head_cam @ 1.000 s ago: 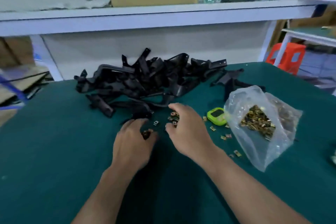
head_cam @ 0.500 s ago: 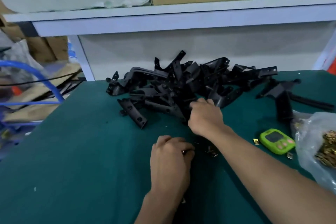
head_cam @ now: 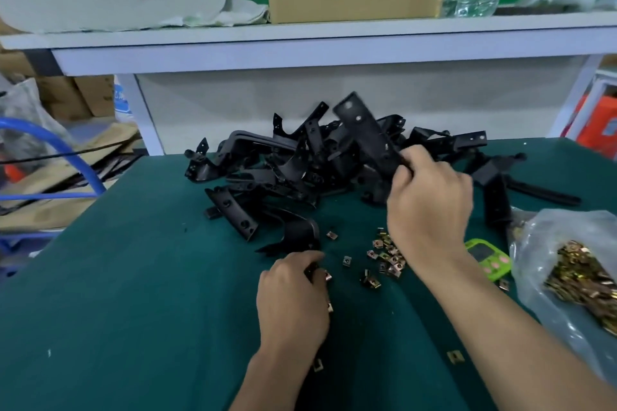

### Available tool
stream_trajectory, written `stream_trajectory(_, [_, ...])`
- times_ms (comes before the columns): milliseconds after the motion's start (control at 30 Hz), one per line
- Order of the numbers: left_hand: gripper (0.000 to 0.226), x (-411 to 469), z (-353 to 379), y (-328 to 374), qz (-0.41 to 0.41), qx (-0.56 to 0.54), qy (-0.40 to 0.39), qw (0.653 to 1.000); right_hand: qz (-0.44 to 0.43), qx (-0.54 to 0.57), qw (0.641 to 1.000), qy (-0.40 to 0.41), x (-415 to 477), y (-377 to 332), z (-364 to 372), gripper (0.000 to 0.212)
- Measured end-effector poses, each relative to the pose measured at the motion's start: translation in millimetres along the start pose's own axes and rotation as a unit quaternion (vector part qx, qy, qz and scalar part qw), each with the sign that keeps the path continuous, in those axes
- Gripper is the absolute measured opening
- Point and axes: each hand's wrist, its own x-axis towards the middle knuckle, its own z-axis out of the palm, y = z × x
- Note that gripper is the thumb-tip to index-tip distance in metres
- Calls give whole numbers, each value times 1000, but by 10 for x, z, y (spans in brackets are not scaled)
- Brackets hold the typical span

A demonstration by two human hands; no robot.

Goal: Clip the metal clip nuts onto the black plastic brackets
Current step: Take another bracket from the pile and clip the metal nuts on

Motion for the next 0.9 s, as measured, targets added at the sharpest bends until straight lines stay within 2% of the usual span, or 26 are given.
stream_trajectory(100, [28,-46,2,33,25,17,13,999,-72,-24,997,16,-313,24,-355,13])
stream_trajectory(167, [30,-60,3,60,68,32,30,997,-121,-67,990,-38,-610,35,-487,8])
stream_trajectory(233, [32,-63,21,67,111,60,5,992,-148,-108,975,-121,-848,40,-538,4])
stream_trajectory(333, [21,-45,58,48,141,102,-68,982,-133,-107,956,-238,-1016,61,-525,19])
stream_trajectory(467, [9,-35,57,-5,165,93,-84,978,-62,-31,947,-313,-982,162,-529,47])
stream_trajectory(600, [28,-37,68,11,161,71,-87,981,-32,0,913,-407,-922,330,-510,45])
stream_trajectory(700, [33,-41,61,35,142,64,-69,985,7,46,914,-402,-925,348,-522,30])
stream_trajectory(767, [38,-52,49,46,111,62,-49,991,28,85,926,-368,-911,347,-535,20])
stream_trajectory(800, [35,-63,48,47,98,65,-38,992,30,87,929,-358,-903,369,-540,22])
stream_trajectory(867, [26,-82,37,63,86,89,-8,992,6,47,925,-377,-876,407,-557,49])
stream_trajectory(900, [28,-82,32,64,79,101,-3,992,-19,19,917,-399,-869,434,-559,59])
